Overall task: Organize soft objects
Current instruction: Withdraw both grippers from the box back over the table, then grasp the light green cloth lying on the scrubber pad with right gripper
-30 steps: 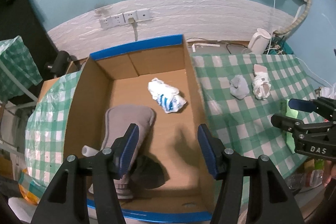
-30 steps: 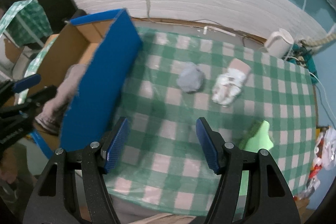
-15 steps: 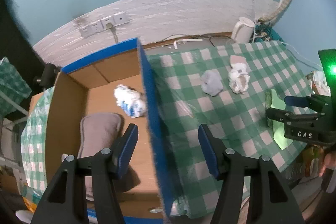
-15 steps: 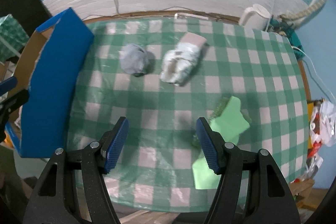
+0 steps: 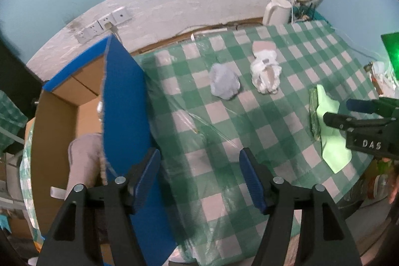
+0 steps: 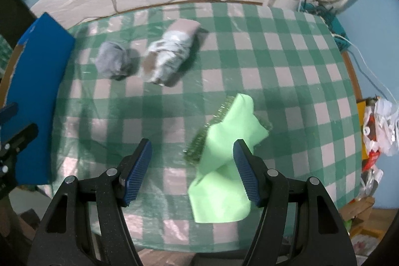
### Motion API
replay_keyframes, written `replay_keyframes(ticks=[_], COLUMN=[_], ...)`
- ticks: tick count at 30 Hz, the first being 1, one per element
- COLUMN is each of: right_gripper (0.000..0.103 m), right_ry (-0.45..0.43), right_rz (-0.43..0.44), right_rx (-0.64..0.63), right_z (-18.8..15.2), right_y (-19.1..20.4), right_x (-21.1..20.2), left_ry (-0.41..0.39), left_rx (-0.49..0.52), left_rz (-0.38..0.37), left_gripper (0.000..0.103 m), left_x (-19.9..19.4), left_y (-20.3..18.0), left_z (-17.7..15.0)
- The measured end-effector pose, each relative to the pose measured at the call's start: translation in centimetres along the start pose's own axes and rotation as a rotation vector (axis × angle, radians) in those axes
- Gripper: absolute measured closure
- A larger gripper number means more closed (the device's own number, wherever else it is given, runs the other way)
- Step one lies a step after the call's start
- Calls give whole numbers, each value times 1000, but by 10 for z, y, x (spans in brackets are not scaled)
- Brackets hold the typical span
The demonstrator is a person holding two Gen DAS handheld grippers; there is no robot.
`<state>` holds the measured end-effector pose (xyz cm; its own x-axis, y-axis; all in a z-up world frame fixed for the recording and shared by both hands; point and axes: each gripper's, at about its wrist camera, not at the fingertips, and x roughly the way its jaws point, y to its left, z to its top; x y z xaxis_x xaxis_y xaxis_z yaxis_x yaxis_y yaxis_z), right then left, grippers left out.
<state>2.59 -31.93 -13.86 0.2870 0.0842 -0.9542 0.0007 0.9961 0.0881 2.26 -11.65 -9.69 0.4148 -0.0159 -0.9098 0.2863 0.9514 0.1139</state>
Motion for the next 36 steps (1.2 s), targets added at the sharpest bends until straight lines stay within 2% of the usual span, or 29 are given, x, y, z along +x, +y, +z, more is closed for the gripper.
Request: replay_keyframes(ticks=[6,15,23,31,36], right_gripper=[36,36,36,36,36], right_ry=[34,65,99,98,95], right_rz=[-41,-16,-11,-6,38], right_rx=[43,118,142,56,-13], right_z=[-1,-3,2,5,4], right_y=[-22,-47,-54,-39,-17], right_x=[18,39,59,71,71], left_ry=[52,89,117,111,107], left_rx=[-4,-5,-4,-4,-6], left_rz=[-17,-18,-27,-37,-30], left_gripper=[36,36,36,36,36], left_x=[19,37,46,40,36], left_y=[-8,-10,-8,-5,0], left_z=[1,0,-3,-1,-2])
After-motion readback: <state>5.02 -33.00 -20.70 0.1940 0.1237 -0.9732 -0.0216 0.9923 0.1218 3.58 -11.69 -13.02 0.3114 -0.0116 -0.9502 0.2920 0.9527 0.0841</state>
